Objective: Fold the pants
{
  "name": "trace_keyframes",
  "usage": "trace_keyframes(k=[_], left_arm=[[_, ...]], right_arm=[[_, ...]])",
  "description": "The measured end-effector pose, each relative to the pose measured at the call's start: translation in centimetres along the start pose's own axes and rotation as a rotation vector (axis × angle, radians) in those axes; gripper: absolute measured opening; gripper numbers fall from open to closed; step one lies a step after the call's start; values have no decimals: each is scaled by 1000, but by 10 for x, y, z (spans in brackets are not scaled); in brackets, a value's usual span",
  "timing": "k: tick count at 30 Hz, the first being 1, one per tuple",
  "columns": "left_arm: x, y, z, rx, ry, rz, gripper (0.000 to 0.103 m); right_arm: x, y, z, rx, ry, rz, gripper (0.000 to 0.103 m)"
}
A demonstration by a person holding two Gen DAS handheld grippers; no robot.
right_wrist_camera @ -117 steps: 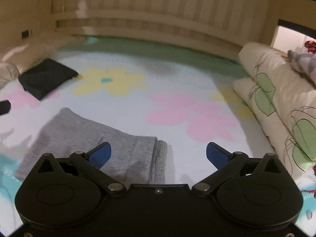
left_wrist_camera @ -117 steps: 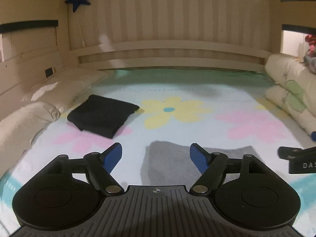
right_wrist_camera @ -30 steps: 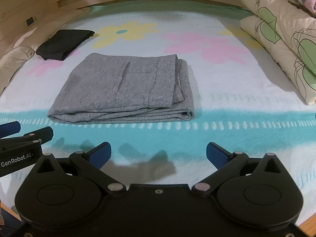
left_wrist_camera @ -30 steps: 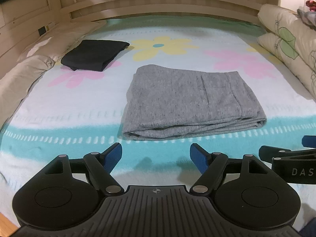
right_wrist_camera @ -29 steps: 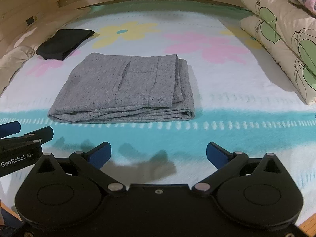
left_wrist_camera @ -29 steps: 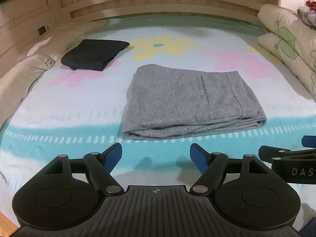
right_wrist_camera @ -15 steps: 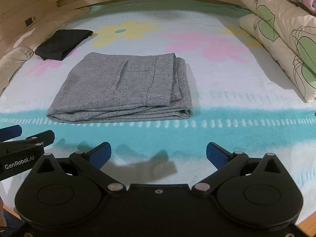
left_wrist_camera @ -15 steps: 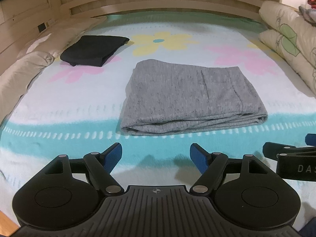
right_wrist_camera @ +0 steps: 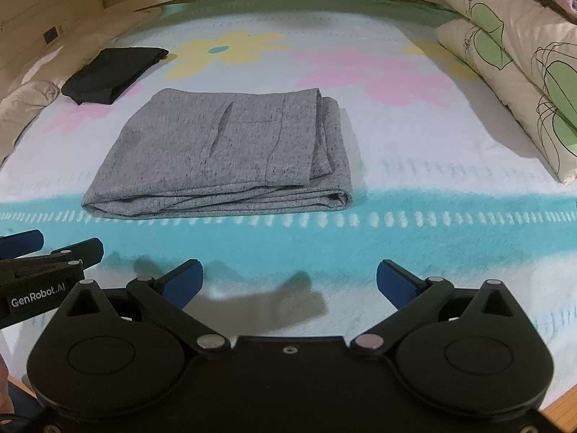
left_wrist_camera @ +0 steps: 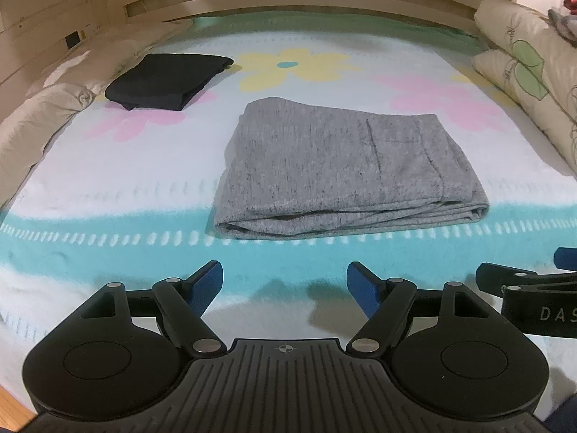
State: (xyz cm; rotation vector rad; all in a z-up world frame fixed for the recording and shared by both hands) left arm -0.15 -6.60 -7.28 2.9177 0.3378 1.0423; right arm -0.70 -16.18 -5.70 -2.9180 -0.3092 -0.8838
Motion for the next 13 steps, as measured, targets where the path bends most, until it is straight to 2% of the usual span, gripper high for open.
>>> trace_keyframes(k=[13], left_arm=[[0,2,1,1,3,-3,75]], right_arm=[[-1,-1,4,3,-14,-2,102]])
Point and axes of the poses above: each gripper's, at about its wrist camera, not at the fingertips, and z roughly the way its jaws point, y to its right, x to its top, the point moved 8 cm from there along z, roughly the way its jaws point, and after that the axes turned 14 degrees about -z, right-handed, at the moved point
